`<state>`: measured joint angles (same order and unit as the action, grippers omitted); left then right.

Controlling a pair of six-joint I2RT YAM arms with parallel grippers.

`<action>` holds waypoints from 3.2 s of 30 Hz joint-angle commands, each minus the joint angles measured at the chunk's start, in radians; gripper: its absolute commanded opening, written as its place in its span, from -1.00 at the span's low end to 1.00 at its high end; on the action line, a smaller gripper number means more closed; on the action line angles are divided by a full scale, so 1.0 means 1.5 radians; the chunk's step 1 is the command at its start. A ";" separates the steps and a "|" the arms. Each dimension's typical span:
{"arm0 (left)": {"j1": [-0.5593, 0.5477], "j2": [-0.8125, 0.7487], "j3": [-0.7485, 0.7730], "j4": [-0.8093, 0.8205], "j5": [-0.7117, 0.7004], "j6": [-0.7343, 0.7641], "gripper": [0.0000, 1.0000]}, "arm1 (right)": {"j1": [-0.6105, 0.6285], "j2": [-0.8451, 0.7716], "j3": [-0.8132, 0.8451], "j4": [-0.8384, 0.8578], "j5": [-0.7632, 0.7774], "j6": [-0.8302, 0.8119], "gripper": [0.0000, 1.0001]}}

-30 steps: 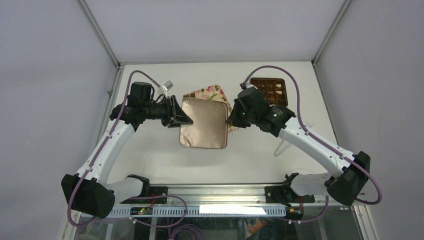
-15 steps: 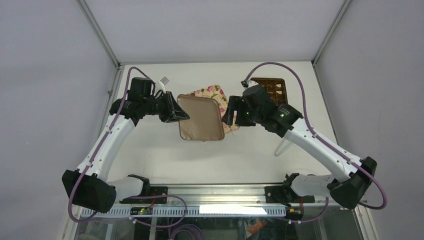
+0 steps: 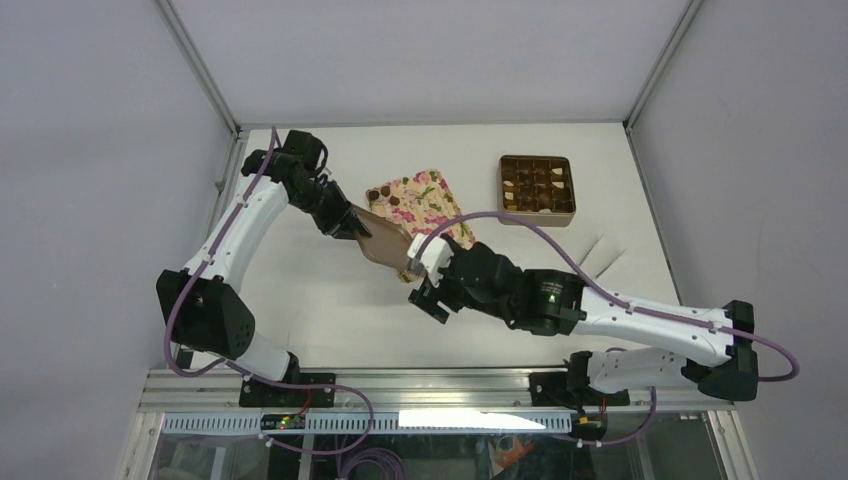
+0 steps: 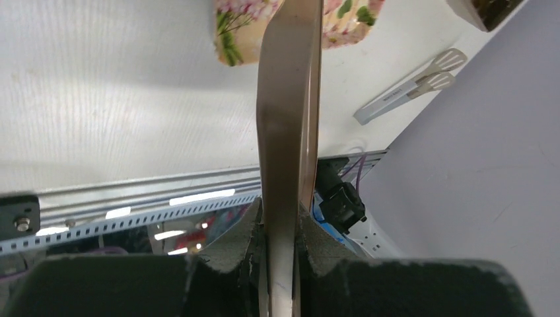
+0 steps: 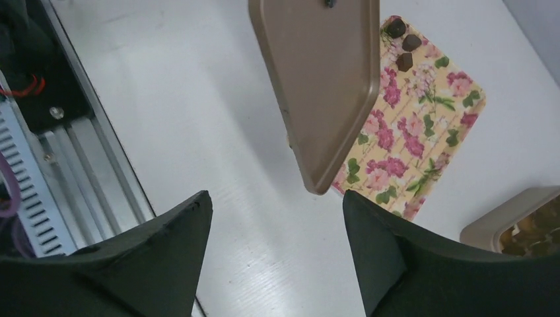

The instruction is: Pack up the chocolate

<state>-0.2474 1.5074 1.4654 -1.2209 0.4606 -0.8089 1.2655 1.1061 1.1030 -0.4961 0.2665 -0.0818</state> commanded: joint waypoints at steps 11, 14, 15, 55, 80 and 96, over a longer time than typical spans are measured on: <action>0.007 0.004 0.016 -0.073 0.047 -0.041 -1.00 | 0.079 0.211 -0.027 0.359 0.170 -0.245 0.53; 0.010 0.000 0.014 -0.074 0.051 -0.037 -1.00 | 0.079 0.268 -0.019 0.442 0.227 -0.288 0.48; 0.011 -0.003 0.012 -0.074 0.053 -0.035 -1.00 | 0.077 0.286 -0.012 0.451 0.244 -0.295 0.42; -0.080 0.137 0.190 0.302 0.044 0.054 0.98 | -0.667 0.121 -0.048 0.242 0.104 0.758 -1.00; -0.201 0.471 0.445 0.305 0.095 0.076 0.98 | -0.751 0.395 0.090 0.393 0.073 0.915 -1.00; -0.202 0.592 0.555 0.350 0.084 -0.019 0.98 | -0.766 0.344 -0.055 0.375 0.078 0.977 -1.00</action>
<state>-0.5488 2.3882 2.2463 -0.7742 0.5774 -0.7700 0.1284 1.7126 1.0775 0.0662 0.3458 1.3609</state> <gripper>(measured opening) 0.990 0.112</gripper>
